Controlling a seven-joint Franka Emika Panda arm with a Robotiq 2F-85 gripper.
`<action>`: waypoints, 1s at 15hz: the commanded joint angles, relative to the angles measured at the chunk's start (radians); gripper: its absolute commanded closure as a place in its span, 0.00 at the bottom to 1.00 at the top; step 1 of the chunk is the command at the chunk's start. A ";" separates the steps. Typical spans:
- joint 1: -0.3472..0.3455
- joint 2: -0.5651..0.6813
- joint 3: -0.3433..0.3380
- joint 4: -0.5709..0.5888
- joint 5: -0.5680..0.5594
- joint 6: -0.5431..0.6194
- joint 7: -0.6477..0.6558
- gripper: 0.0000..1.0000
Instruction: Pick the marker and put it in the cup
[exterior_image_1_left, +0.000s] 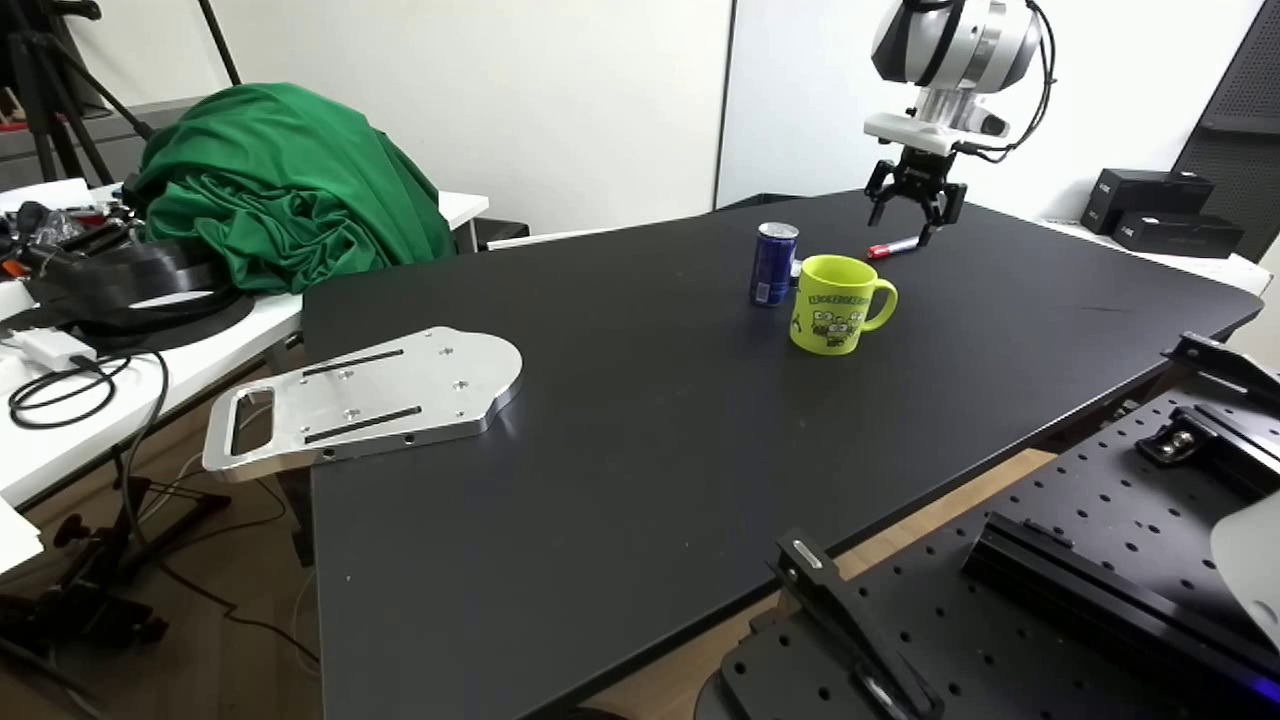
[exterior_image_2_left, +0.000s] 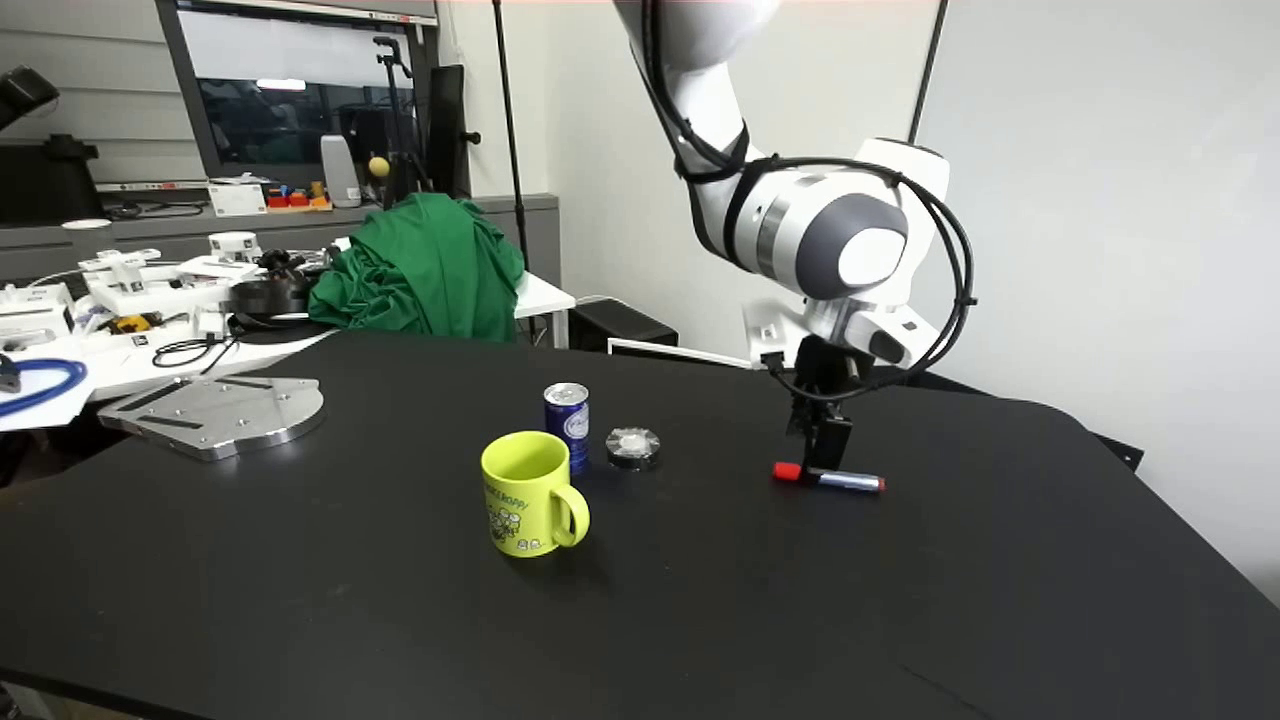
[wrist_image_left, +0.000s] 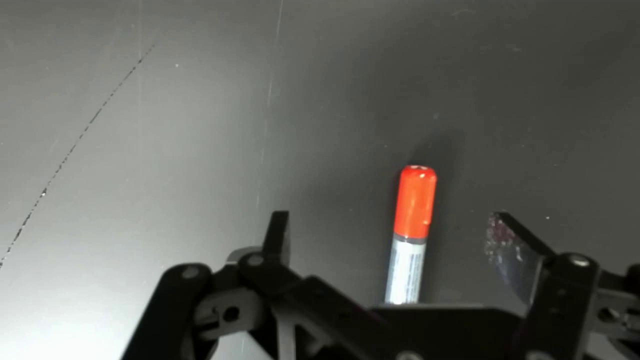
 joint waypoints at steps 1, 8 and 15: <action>0.024 0.012 -0.032 -0.005 -0.036 0.009 0.009 0.00; 0.028 0.044 -0.025 0.004 -0.061 0.116 -0.056 0.00; 0.027 0.074 -0.019 0.007 -0.044 0.154 -0.070 0.26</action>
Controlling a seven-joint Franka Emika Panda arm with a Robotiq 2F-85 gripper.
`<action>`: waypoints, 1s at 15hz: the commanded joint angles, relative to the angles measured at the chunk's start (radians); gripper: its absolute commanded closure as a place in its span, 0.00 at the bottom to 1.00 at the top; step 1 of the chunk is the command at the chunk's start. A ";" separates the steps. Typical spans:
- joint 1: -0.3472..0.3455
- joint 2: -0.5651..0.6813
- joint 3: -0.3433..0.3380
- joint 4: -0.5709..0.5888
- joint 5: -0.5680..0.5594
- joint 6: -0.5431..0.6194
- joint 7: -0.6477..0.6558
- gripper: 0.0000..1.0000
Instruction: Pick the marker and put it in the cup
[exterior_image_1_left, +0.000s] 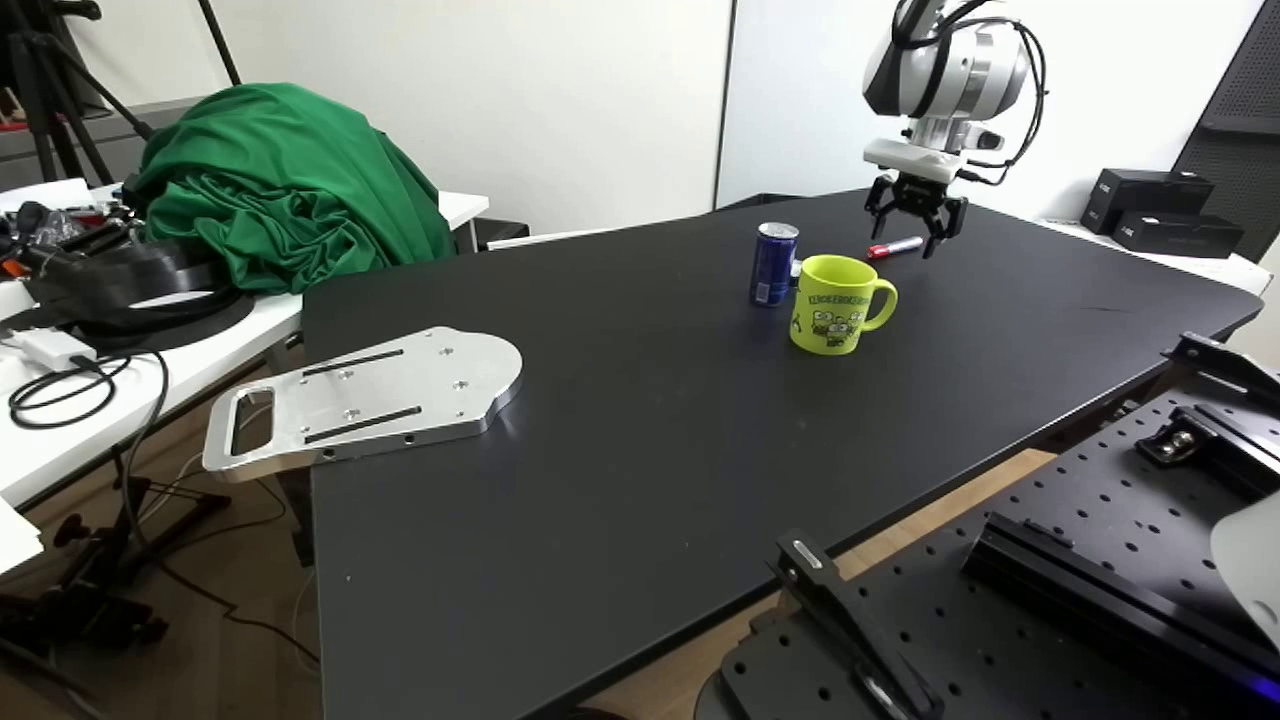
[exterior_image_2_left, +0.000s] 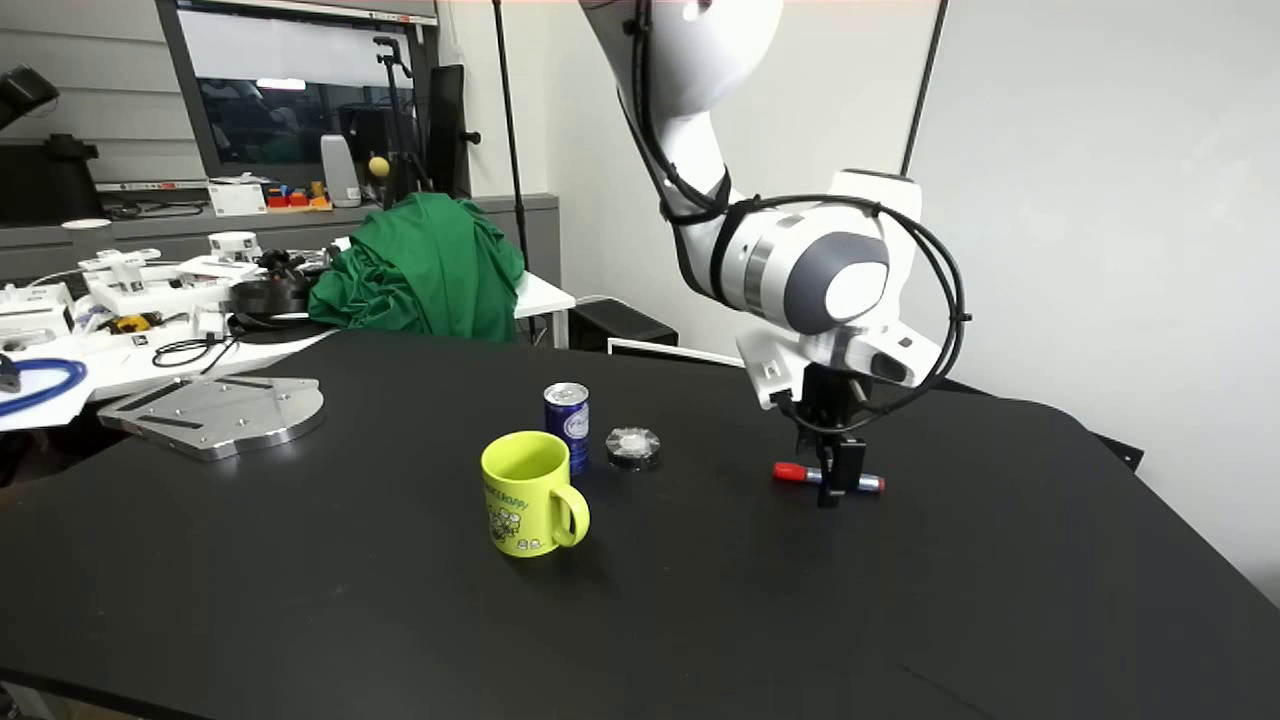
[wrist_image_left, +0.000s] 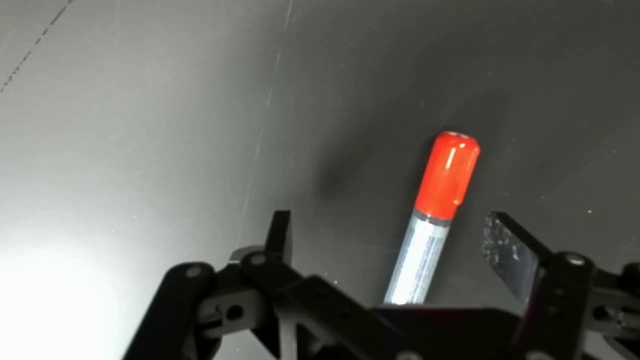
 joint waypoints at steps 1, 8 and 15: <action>-0.001 0.017 0.007 0.007 0.010 0.014 -0.001 0.32; 0.018 0.004 0.000 -0.004 0.009 0.015 0.016 0.81; -0.014 -0.177 0.066 -0.095 0.126 -0.032 -0.002 0.95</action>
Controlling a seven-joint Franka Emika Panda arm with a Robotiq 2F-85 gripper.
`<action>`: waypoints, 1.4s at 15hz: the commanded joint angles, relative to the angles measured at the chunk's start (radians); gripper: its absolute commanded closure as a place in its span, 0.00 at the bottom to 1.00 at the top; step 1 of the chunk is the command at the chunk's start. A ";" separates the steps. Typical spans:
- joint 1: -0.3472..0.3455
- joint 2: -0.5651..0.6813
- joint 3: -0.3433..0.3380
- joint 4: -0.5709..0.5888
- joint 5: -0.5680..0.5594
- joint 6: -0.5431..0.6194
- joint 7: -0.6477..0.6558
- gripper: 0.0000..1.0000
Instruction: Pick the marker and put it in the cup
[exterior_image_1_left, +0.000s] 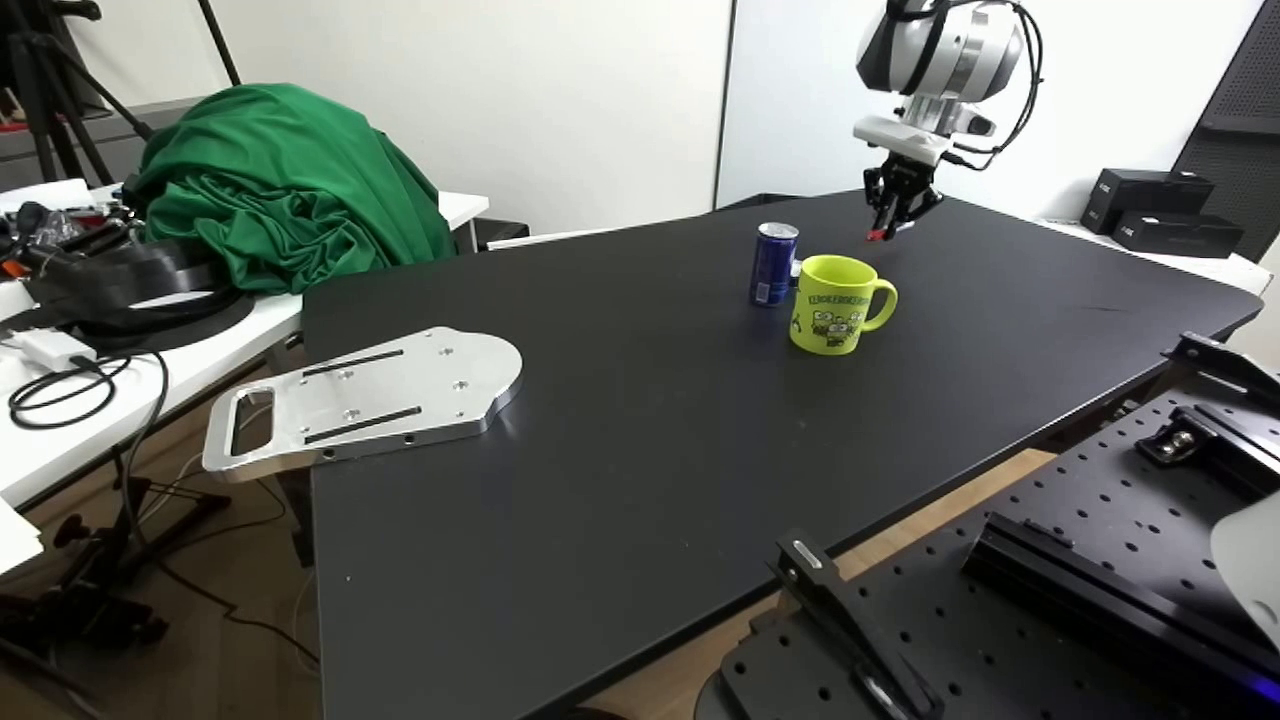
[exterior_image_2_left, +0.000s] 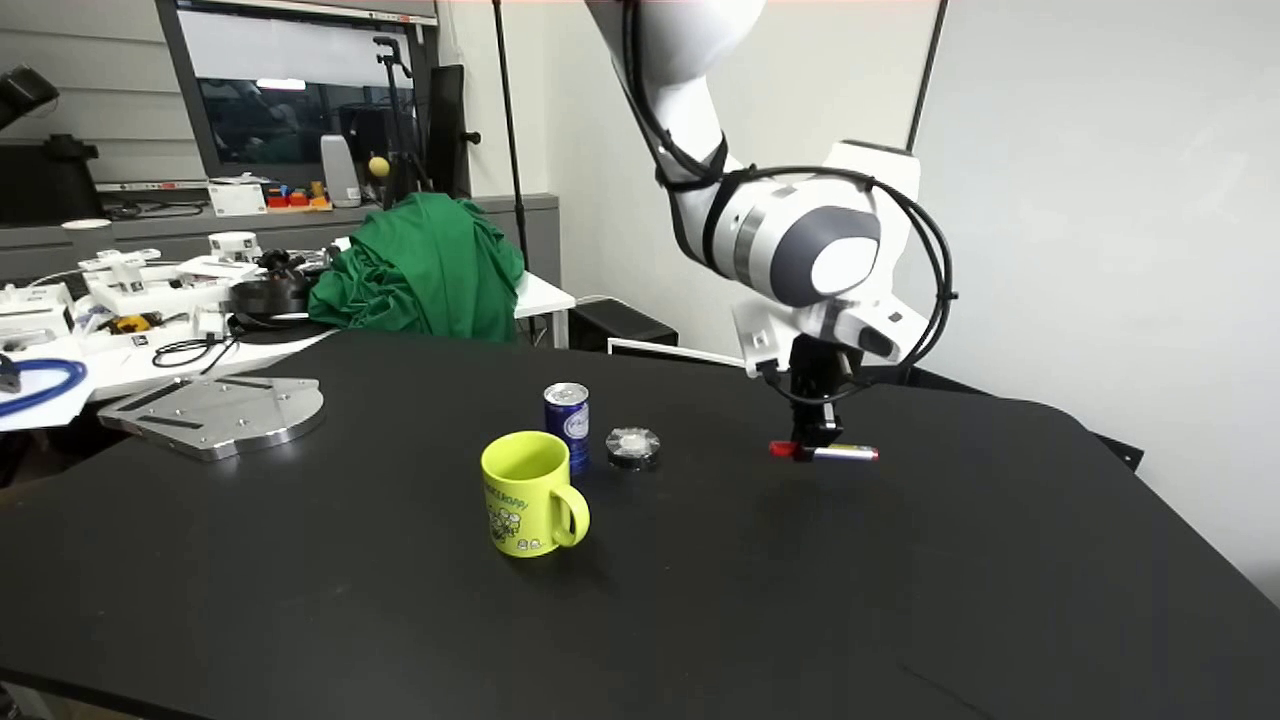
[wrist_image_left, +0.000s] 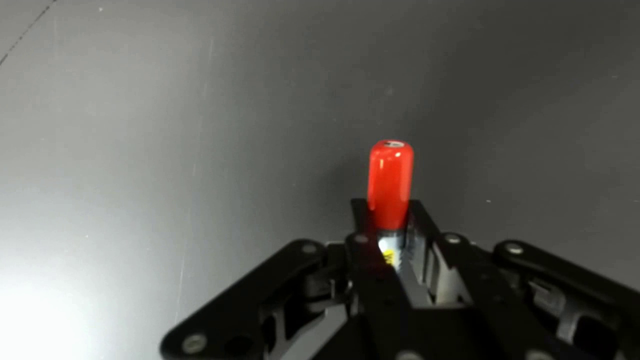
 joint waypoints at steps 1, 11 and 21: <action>-0.013 -0.163 0.053 -0.105 0.063 -0.052 -0.006 0.95; 0.104 -0.444 0.240 -0.328 0.471 -0.367 -0.047 0.95; 0.112 -0.674 0.098 -0.596 0.651 -0.983 -0.059 0.95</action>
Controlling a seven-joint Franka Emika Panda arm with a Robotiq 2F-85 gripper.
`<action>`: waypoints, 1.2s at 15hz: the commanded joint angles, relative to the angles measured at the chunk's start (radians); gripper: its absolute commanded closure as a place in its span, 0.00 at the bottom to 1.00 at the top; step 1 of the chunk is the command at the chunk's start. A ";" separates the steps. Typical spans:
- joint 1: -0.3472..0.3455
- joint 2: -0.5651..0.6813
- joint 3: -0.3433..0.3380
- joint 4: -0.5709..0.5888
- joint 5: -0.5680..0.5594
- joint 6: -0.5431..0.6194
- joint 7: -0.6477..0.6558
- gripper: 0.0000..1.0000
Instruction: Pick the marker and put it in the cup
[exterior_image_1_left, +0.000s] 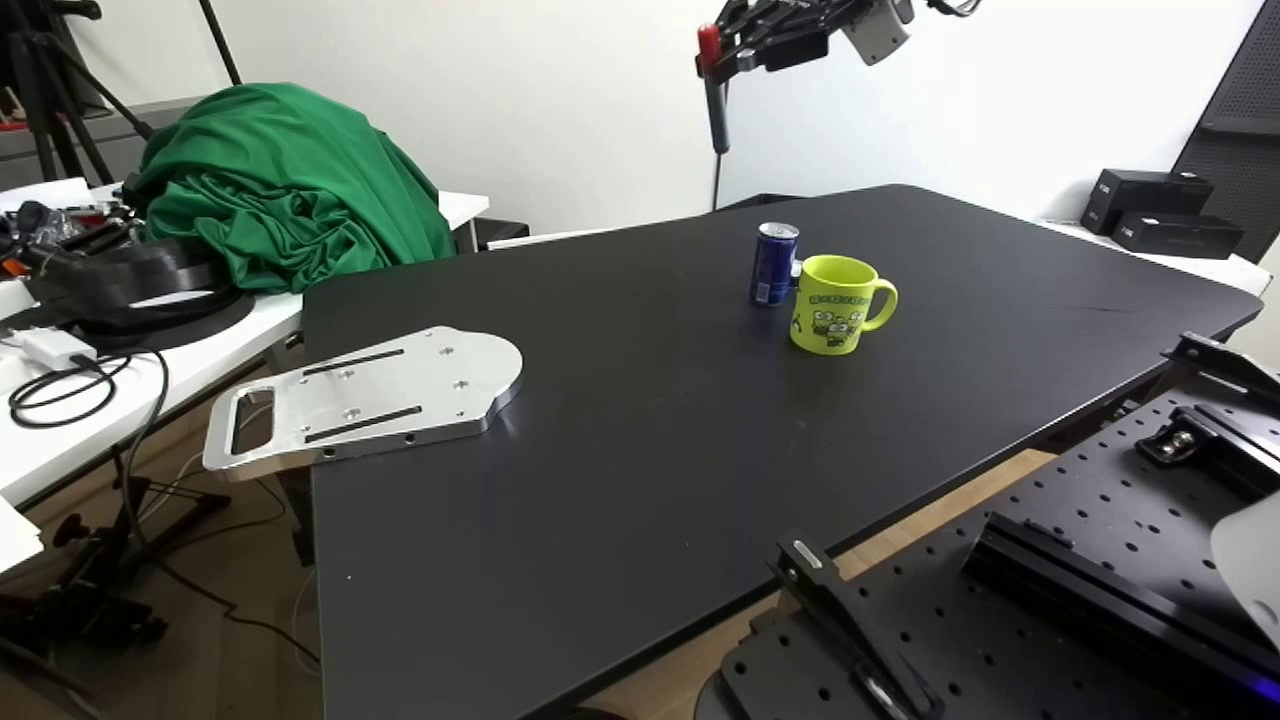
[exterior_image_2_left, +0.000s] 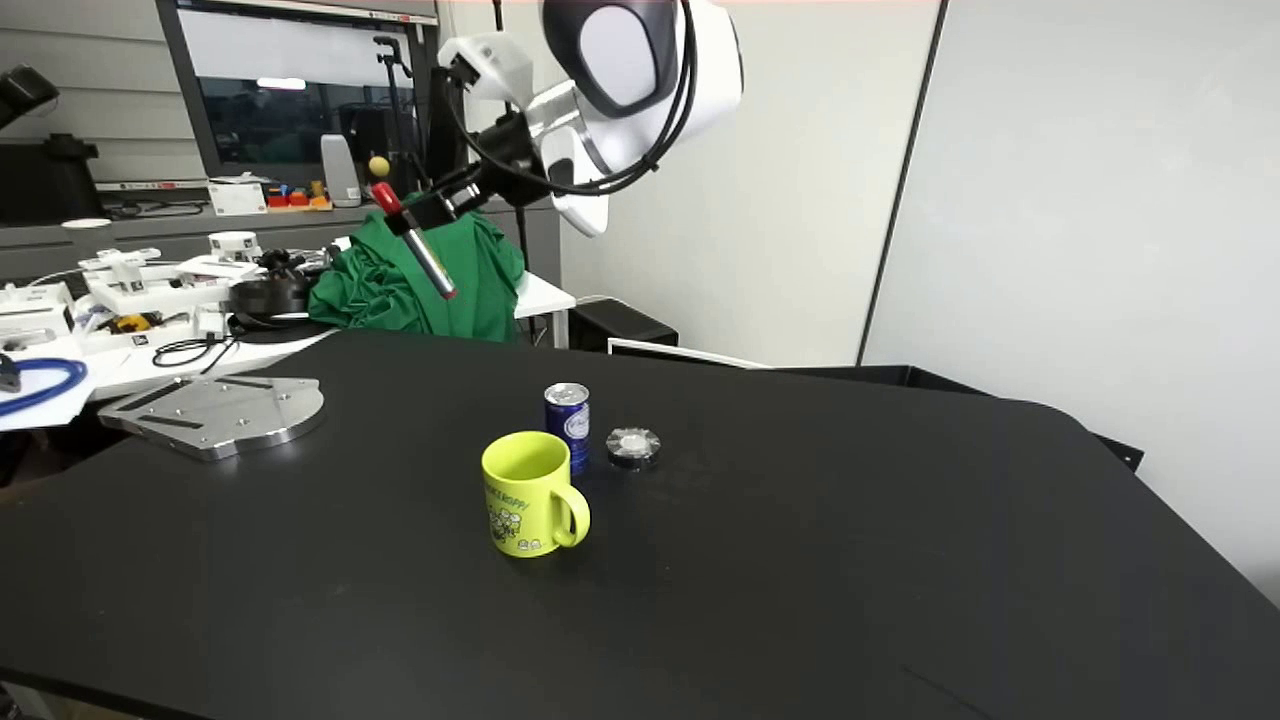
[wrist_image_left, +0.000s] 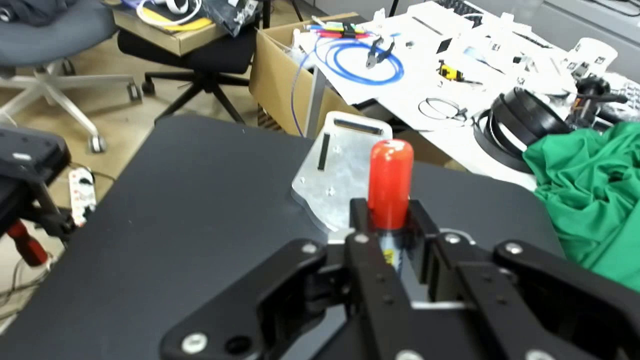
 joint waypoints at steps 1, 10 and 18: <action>-0.019 -0.088 -0.082 -0.126 0.062 -0.118 -0.023 0.95; -0.086 0.009 -0.222 -0.134 0.080 -0.176 -0.099 0.95; -0.108 0.154 -0.241 -0.087 0.120 -0.154 -0.144 0.95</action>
